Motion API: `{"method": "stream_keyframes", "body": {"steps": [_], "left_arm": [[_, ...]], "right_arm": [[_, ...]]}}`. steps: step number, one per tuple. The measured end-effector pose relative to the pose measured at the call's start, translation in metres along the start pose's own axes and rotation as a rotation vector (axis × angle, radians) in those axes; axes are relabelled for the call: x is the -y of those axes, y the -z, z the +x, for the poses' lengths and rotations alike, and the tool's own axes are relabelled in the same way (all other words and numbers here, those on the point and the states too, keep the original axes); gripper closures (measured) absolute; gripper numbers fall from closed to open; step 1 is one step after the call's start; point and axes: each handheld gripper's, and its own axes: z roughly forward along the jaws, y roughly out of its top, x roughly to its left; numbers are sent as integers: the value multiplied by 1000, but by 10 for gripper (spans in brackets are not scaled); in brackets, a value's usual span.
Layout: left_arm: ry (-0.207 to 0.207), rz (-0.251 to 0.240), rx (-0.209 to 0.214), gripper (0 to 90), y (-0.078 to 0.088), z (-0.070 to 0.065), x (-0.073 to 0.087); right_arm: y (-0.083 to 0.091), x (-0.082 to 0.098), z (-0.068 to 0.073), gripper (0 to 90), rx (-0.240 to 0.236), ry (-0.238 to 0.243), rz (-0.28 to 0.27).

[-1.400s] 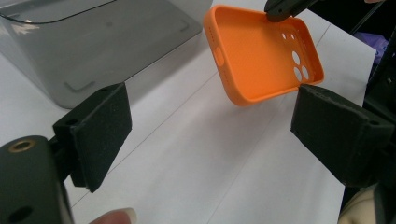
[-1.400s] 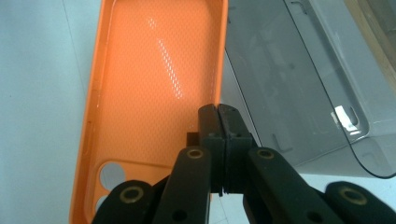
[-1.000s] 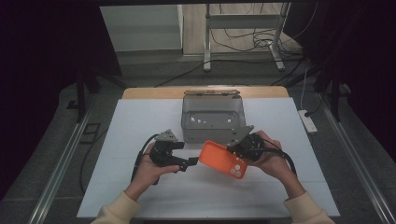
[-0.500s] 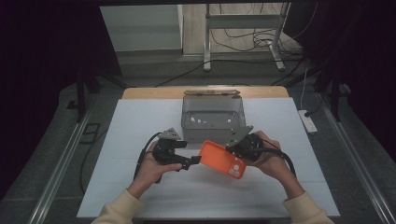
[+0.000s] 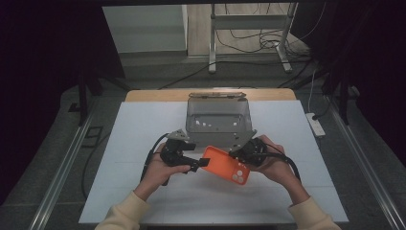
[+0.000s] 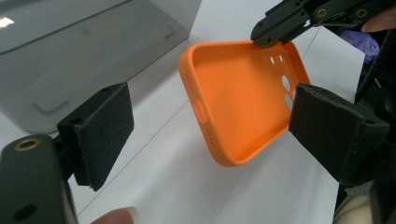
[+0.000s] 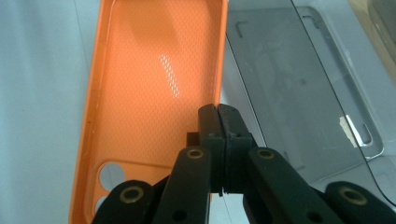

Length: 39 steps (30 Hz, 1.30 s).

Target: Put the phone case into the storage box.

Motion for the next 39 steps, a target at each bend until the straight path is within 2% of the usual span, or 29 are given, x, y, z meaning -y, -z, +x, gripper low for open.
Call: {"method": "stream_keyframes", "body": {"steps": [5, 14, 17, 20, 22, 28, 30, 32, 39], "left_arm": [[-7, 7, 10, 142, -2, 0, -3], [18, 40, 35, 197, -12, 6, -4], [20, 46, 44, 254, -14, 8, -4], [25, 44, 47, 392, -14, 9, -4], [24, 44, 50, 438, -14, 9, -4], [31, 52, 73, 468, -15, 11, -4], [31, 59, 85, 505, -16, 11, -3], [33, 52, 93, 589, -16, 11, -3], [67, 5, 126, 749, -9, 16, -3]], "right_arm": [[-1, -1, 1, 889, -5, -1, -6], [-1, -1, 2, 889, -2, 4, -11], [-1, -2, 2, 889, -3, 3, -12], [-1, -2, 3, 889, 0, 2, -16], [-1, -2, 3, 889, 1, 1, -19], [1, -3, 2, 888, 6, 1, -29], [1, -3, 3, 889, 9, 0, -30], [1, -3, 3, 889, 11, 3, -31], [5, -4, 3, 884, 9, 1, -52]]}}
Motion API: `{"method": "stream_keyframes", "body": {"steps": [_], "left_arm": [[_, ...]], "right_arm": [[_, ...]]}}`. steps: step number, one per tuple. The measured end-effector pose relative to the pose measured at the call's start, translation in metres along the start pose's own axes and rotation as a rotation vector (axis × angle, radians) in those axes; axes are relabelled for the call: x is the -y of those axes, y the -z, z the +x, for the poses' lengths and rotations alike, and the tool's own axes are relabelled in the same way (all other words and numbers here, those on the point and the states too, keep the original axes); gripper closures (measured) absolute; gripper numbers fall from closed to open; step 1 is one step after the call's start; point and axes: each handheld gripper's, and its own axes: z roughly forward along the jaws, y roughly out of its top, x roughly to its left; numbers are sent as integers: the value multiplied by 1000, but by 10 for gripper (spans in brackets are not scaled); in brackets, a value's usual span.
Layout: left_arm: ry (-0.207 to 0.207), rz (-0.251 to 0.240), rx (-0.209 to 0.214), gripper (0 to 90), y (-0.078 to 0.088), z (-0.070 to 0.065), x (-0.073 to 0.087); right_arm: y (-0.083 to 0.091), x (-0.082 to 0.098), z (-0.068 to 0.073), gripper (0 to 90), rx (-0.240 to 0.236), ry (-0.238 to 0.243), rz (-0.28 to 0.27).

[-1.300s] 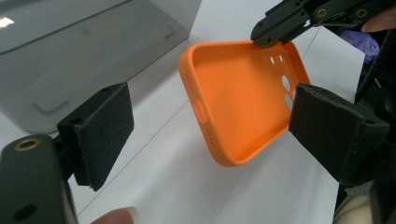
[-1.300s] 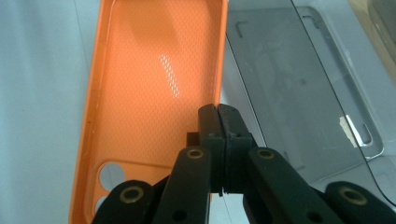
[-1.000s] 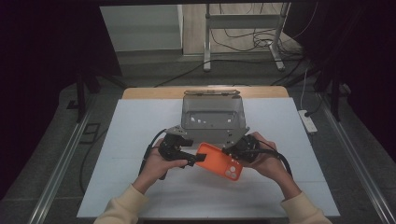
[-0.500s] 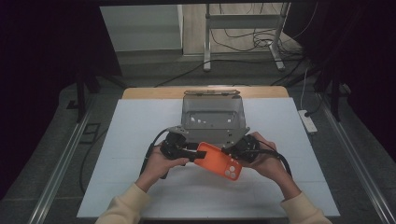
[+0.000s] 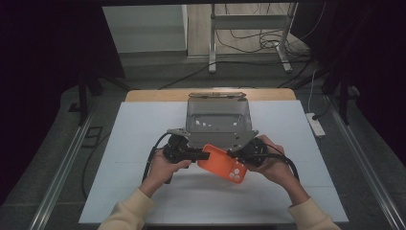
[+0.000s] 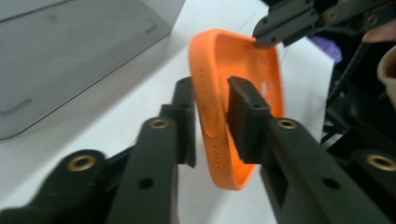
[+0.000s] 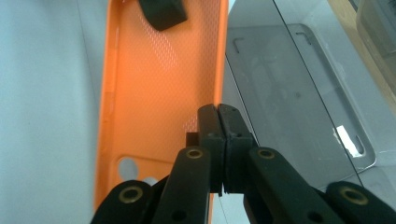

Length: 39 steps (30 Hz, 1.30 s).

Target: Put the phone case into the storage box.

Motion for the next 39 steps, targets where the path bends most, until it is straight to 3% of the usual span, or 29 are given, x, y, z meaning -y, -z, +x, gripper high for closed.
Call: {"method": "stream_keyframes", "body": {"steps": [3, 16, 23, 28, 35, 39], "left_arm": [[7, -23, 10, 796, 3, 0, 0], [-14, -103, 5, 805, 12, -5, 0], [-30, -122, 10, 806, 17, -6, 0], [-39, -123, 0, 806, 19, -6, 0], [-45, -126, 0, 806, 20, -5, 0], [-46, -129, -3, 806, 21, -5, 0]], "right_arm": [[0, -2, 2, 880, 4, 9, 3], [8, -4, 3, 873, 20, -3, -32], [12, -3, 1, 838, 1, -56, -88], [19, 0, -3, 663, -15, -111, -155], [26, 8, -15, 377, -33, -240, -240], [29, 12, -19, 293, -34, -290, -286]]}}
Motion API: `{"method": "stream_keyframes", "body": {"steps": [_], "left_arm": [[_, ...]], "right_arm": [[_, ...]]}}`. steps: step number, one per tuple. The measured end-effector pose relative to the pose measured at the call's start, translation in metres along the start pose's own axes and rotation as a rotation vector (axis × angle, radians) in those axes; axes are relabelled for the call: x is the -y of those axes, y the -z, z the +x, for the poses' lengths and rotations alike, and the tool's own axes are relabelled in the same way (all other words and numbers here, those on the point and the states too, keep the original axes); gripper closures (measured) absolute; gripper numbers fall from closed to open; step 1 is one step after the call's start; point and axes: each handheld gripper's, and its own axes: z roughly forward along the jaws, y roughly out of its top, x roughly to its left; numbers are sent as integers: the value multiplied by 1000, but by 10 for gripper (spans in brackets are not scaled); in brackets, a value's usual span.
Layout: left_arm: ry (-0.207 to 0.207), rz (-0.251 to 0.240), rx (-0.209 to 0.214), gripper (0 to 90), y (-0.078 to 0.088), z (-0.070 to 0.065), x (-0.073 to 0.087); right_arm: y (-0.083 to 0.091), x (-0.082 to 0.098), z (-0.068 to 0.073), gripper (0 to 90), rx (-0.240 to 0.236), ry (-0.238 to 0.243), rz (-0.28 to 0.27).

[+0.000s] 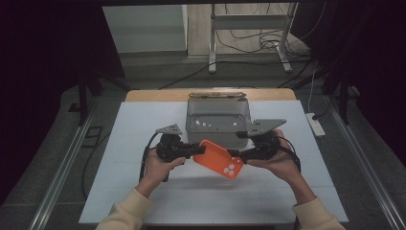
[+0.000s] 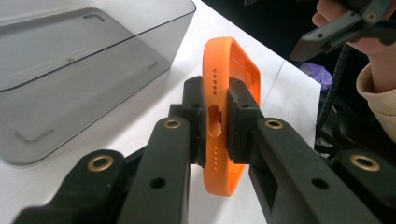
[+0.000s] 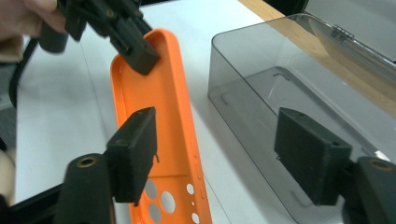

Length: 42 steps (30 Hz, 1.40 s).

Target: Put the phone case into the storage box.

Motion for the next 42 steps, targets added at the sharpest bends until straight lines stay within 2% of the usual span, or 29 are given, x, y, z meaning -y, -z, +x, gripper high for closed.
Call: {"method": "stream_keyframes", "body": {"steps": [10, 15, 30, 42], "left_arm": [[-9, -5, 2, 806, 3, -1, 0], [-9, -9, 3, 806, 4, 0, 0], [-18, -4, 5, 806, 6, 0, -1], [-26, 3, 8, 806, 5, -1, -1]], "right_arm": [[1, 6, -10, 145, -11, -102, -31], [3, 10, -16, 133, -19, -152, -64], [1, 13, -19, 137, -19, -177, -66], [-6, 15, -17, 161, -62, -181, -47]]}}
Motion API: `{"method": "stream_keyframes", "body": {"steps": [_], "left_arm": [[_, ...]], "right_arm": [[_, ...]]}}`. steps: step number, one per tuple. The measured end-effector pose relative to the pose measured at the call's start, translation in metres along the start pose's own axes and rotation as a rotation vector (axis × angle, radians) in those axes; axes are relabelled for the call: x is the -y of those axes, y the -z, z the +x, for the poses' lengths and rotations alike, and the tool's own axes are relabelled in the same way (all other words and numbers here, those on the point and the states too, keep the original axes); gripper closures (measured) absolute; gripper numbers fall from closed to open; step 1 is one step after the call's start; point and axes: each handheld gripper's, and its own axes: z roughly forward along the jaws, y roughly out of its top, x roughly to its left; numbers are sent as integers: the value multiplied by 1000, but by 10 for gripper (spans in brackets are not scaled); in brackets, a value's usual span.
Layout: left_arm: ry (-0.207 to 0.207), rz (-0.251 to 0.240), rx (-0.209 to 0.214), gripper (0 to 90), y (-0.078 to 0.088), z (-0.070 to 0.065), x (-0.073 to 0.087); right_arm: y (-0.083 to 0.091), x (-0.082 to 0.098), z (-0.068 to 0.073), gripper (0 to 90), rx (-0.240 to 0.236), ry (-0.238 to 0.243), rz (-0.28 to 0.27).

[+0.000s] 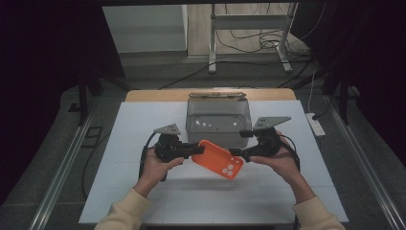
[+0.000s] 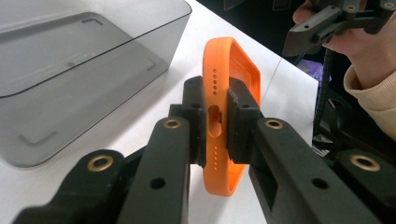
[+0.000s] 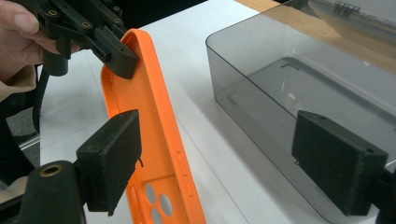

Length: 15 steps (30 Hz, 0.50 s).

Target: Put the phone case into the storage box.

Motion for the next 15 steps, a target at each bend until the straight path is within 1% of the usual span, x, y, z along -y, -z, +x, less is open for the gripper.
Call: {"method": "stream_keyframes", "body": {"steps": [5, 10, 13, 15], "left_arm": [[-9, 5, 2, 805, -2, -1, 0], [-14, 9, 2, 805, -3, -1, 1], [-18, 3, 3, 806, -3, -2, 0], [-19, 4, 1, 806, -3, -2, 1]], "right_arm": [[-4, 2, 0, 161, -17, -6, 11], [-11, 4, 1, 179, -48, -6, 31], [-14, 5, 2, 224, -66, 1, 40], [-16, 5, 3, 229, -71, -1, 45]]}}
